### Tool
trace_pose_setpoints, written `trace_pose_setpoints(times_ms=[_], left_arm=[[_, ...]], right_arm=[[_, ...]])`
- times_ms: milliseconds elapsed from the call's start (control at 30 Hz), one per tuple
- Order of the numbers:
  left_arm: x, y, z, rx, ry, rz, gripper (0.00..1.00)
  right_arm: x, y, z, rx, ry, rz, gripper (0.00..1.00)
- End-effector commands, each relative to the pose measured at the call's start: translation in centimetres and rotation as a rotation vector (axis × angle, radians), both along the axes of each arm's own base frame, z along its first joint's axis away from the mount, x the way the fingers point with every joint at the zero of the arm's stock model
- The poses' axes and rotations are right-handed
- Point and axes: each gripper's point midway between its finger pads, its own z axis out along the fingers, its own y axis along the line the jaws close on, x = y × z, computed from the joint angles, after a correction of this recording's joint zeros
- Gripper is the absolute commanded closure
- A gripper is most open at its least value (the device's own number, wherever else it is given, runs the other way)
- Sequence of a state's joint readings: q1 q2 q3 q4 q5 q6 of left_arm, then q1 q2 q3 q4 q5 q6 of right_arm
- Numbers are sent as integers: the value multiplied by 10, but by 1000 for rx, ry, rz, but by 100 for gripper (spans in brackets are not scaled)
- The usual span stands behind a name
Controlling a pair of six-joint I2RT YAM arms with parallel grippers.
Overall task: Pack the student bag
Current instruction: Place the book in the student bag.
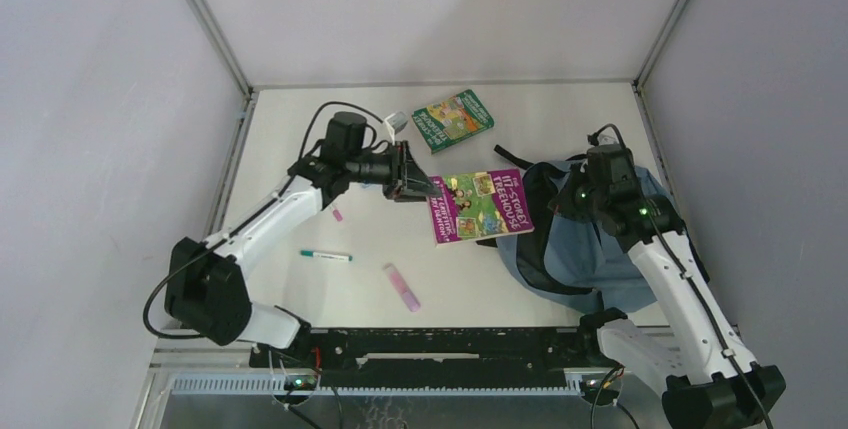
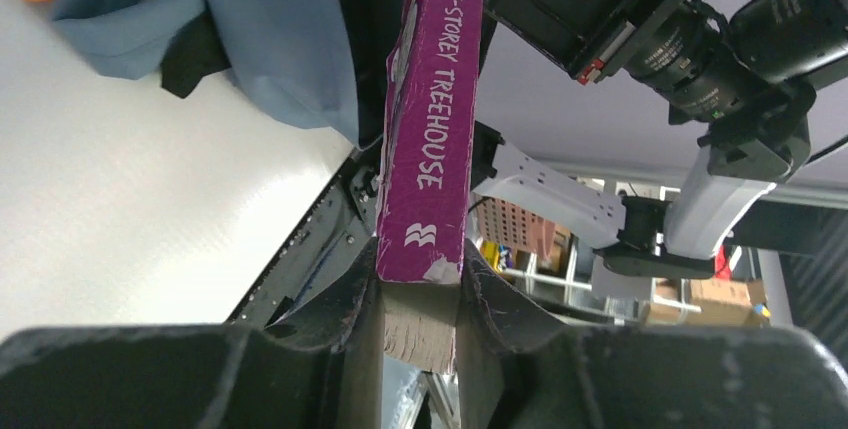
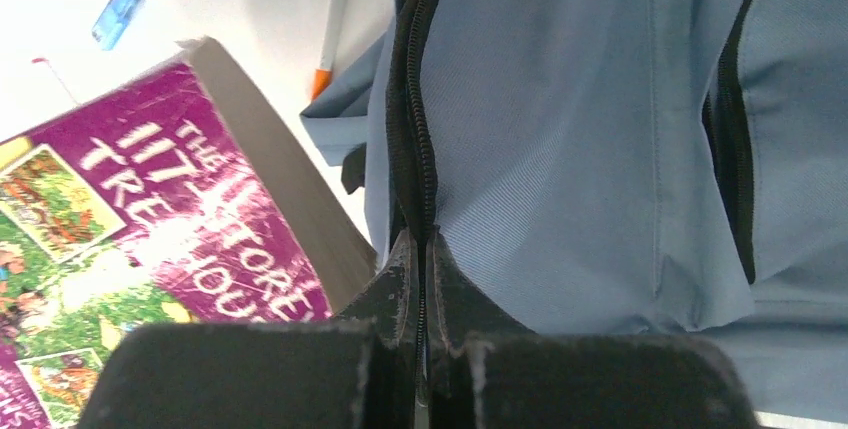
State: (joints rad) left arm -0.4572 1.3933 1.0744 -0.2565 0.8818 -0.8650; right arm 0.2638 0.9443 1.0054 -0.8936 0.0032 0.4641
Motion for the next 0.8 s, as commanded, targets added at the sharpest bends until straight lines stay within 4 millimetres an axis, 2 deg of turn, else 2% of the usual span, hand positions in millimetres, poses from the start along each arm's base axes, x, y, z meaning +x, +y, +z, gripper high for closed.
trace_pose_setpoints(times_ms=[0, 67, 167, 233, 500, 767], left_arm=[[-8, -21, 48, -132, -52, -153, 100], [-8, -31, 37, -123, -8, -181, 100], [3, -42, 11, -67, 29, -141, 100], [4, -53, 2, -65, 60, -160, 100], [5, -115, 4, -103, 92, -230, 100], [19, -173, -16, -134, 144, -218, 100]], right_arm=[[-4, 11, 27, 81, -66, 106, 100], [-3, 12, 33, 105, -88, 106, 100], [-2, 18, 42, 156, -126, 125, 100], [-1, 25, 50, 191, -154, 157, 100], [-10, 45, 69, 283, -205, 281, 100], [-11, 56, 83, 344, -244, 328, 100]])
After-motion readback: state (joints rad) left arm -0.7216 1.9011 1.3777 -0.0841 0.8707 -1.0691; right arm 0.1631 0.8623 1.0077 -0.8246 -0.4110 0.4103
